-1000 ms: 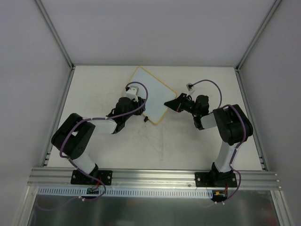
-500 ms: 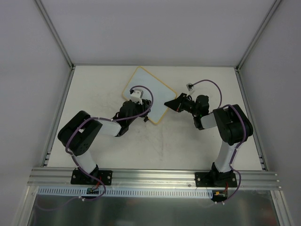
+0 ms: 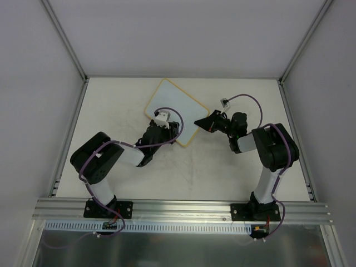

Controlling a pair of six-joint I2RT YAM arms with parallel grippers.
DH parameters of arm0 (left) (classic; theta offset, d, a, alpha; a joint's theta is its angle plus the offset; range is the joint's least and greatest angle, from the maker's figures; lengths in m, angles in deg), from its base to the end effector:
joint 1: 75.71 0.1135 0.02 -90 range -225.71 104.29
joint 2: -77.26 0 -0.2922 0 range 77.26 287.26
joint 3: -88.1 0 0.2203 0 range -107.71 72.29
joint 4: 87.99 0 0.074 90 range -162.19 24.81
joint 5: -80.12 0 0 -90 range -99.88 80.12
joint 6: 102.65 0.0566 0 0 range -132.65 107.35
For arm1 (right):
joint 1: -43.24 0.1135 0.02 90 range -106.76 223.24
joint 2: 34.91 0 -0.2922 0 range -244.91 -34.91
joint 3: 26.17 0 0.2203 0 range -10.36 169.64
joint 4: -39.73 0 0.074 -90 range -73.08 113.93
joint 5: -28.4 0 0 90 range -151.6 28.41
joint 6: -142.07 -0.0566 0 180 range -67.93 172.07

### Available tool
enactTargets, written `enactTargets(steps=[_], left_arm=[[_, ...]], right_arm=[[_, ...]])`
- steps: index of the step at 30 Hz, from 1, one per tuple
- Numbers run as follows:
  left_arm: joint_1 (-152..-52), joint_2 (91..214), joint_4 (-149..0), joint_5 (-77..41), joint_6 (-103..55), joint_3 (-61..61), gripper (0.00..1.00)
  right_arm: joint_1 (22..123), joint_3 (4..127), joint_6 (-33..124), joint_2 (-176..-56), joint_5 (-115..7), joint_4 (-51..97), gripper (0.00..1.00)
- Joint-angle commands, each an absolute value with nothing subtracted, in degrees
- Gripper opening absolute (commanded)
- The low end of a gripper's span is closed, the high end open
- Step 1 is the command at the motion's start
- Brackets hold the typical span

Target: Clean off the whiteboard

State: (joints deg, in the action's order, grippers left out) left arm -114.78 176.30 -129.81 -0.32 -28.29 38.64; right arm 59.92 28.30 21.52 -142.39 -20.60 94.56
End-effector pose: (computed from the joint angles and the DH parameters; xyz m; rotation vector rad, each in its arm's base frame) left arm 0.2679 -0.2053 0.2168 0.2279 1.7222 -0.5663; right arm 0.3313 0.1380 0.2200 -0.4102 1.6247 1.1820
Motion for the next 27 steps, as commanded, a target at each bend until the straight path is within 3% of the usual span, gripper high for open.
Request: enactTargets(steps=[1, 17, 27], left_arm=[[-114.9, 176.1, -127.1, 1.1, -28.7, 38.2, 0.00], [-110.0, 174.8, -128.5, -1.3, -27.8, 38.3, 0.00], [-114.0, 177.0, -128.3, -4.2, -29.3, 36.6, 0.00]], right_arm=[[59.8, 30.3, 21.1, -141.3, -20.3, 111.6, 0.00], [59.8, 30.0, 21.1, -140.9, -19.8, 111.7, 0.00], [59.8, 30.1, 21.0, -141.0, -19.9, 111.7, 0.00]])
